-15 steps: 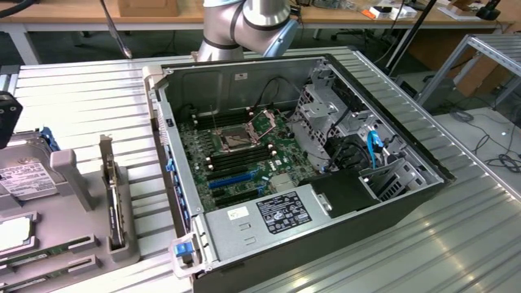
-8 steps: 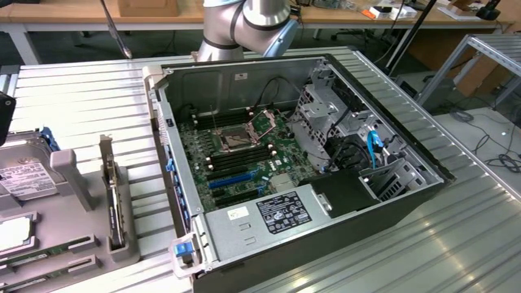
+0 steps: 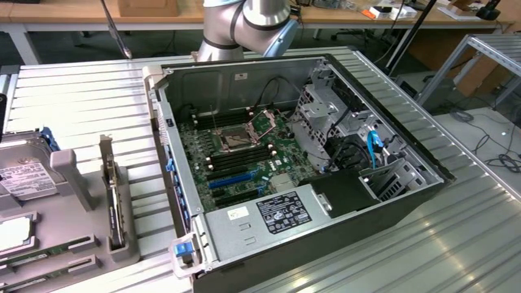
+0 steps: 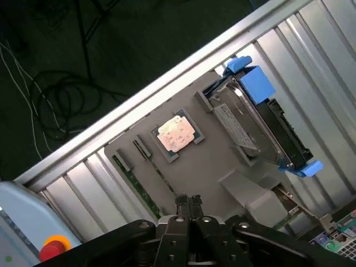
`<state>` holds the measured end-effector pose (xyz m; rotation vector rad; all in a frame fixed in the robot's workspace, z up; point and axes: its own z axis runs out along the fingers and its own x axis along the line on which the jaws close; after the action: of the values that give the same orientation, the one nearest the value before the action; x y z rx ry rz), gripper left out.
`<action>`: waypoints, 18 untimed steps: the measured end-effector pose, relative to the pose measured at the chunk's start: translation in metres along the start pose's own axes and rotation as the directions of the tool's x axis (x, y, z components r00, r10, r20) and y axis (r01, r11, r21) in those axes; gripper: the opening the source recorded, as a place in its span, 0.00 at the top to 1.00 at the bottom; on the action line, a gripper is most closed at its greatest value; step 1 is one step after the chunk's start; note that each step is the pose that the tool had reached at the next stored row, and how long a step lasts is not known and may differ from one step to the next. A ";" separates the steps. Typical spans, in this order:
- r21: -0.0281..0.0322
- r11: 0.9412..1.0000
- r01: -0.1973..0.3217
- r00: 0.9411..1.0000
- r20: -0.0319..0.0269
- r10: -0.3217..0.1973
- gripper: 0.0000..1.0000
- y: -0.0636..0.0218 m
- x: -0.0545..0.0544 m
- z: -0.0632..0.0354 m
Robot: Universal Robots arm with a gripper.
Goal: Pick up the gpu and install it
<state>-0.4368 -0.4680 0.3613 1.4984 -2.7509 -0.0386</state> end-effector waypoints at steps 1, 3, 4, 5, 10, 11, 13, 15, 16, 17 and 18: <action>0.000 1.000 0.025 1.000 -0.001 -0.025 0.90 0.0000 0.000 0.0001; 0.001 0.998 0.070 0.998 -0.004 -0.070 0.90 0.0000 0.000 0.0003; 0.001 0.995 0.097 0.995 -0.006 -0.097 0.90 0.0000 0.000 0.0004; 0.002 0.993 0.116 0.993 -0.007 -0.116 0.90 0.0000 0.000 0.0005; 0.002 0.960 0.279 0.960 -0.015 -0.279 0.90 0.0000 0.000 0.0013; 0.002 0.953 0.304 0.953 -0.016 -0.304 0.90 0.0000 0.000 0.0015; 0.001 0.929 0.369 0.929 -0.020 -0.369 0.90 0.0000 0.000 0.0018; 0.000 0.896 0.444 0.896 -0.024 -0.444 0.90 -0.0001 0.000 0.0022; 0.000 0.886 0.463 0.886 -0.025 -0.463 0.90 -0.0001 0.000 0.0023; 0.000 0.873 0.487 0.873 -0.026 -0.487 0.90 -0.0001 0.000 0.0025; -0.001 0.856 0.518 0.855 -0.028 -0.517 0.90 -0.0001 0.000 0.0028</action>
<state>-0.4368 -0.4681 0.3585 2.1734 -2.2374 -0.0116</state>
